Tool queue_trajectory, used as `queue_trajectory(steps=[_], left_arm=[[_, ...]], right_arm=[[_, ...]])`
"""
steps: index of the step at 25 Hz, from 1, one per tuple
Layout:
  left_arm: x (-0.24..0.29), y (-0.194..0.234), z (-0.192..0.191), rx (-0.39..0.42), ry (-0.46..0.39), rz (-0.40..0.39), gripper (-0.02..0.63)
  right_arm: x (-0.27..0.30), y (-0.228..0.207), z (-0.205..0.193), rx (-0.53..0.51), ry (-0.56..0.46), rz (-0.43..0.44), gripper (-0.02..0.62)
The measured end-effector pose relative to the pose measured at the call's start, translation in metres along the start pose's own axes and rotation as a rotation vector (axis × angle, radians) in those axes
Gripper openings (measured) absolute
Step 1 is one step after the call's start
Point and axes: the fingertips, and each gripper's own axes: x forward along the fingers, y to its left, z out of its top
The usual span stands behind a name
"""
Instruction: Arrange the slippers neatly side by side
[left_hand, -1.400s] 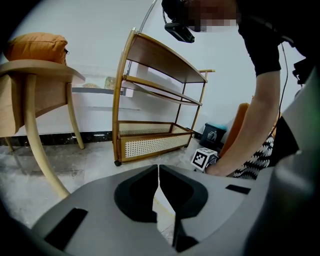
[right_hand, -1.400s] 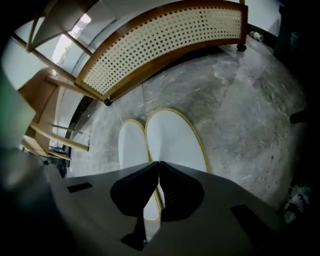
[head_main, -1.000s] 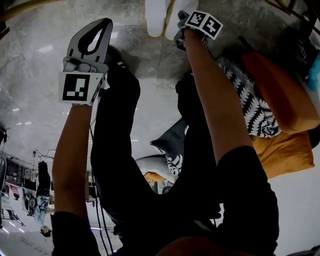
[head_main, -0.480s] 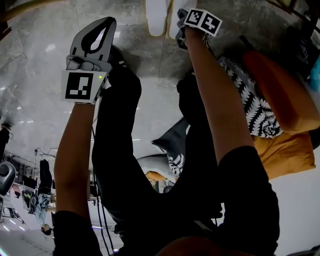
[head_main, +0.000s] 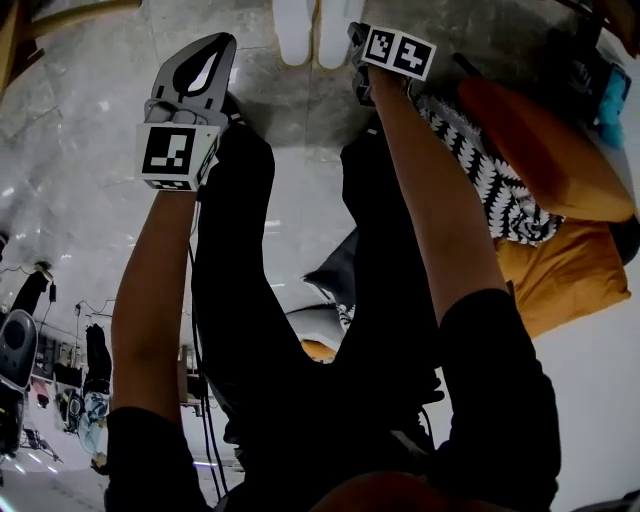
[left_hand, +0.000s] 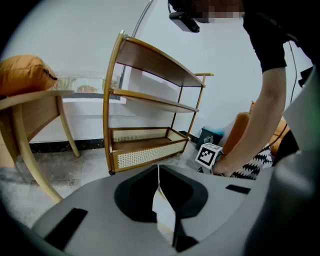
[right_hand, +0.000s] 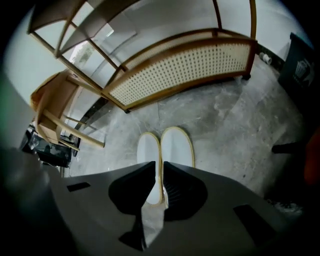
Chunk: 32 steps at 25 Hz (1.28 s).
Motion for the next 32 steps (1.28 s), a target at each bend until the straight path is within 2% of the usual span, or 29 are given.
queue_trajectory(steps=[1,3,5,9,12,14,17,20,25,29,32], left_arm=[[-0.007,-0.005,0.014,-0.008,-0.006,-0.007,0.023],[-0.026,-0.02,0.053,-0.038,-0.038,-0.026,0.023],[-0.047,-0.035,0.102,-0.048,-0.086,-0.048,0.023],[-0.083,-0.039,0.197,0.007,-0.165,-0.068,0.023],[-0.133,-0.033,0.253,0.031,-0.181,-0.095,0.023],[-0.167,-0.029,0.291,0.063,-0.196,-0.116,0.023],[-0.214,-0.018,0.367,0.139,-0.261,-0.122,0.023],[-0.278,-0.032,0.421,0.176,-0.311,-0.123,0.023],[-0.369,-0.056,0.49,0.185,-0.439,-0.14,0.023],[-0.422,-0.083,0.528,0.198,-0.532,-0.144,0.023],[-0.45,-0.102,0.55,0.239,-0.594,-0.104,0.019]], right_arm=[[-0.02,0.01,0.003,-0.008,-0.017,0.036,0.047],[-0.07,0.038,0.011,0.011,-0.059,0.151,0.034],[-0.131,0.066,0.03,0.008,-0.126,0.218,0.032],[-0.267,0.132,0.098,-0.121,-0.37,0.26,0.031],[-0.378,0.199,0.116,-0.224,-0.515,0.265,0.031],[-0.449,0.237,0.128,-0.252,-0.613,0.258,0.031],[-0.552,0.29,0.167,-0.318,-0.817,0.251,0.032],[-0.652,0.331,0.17,-0.434,-0.962,0.236,0.031],[-0.79,0.385,0.163,-0.646,-1.128,0.28,0.032],[-0.877,0.391,0.142,-0.704,-1.252,0.299,0.032],[-0.932,0.385,0.124,-0.718,-1.363,0.288,0.032]])
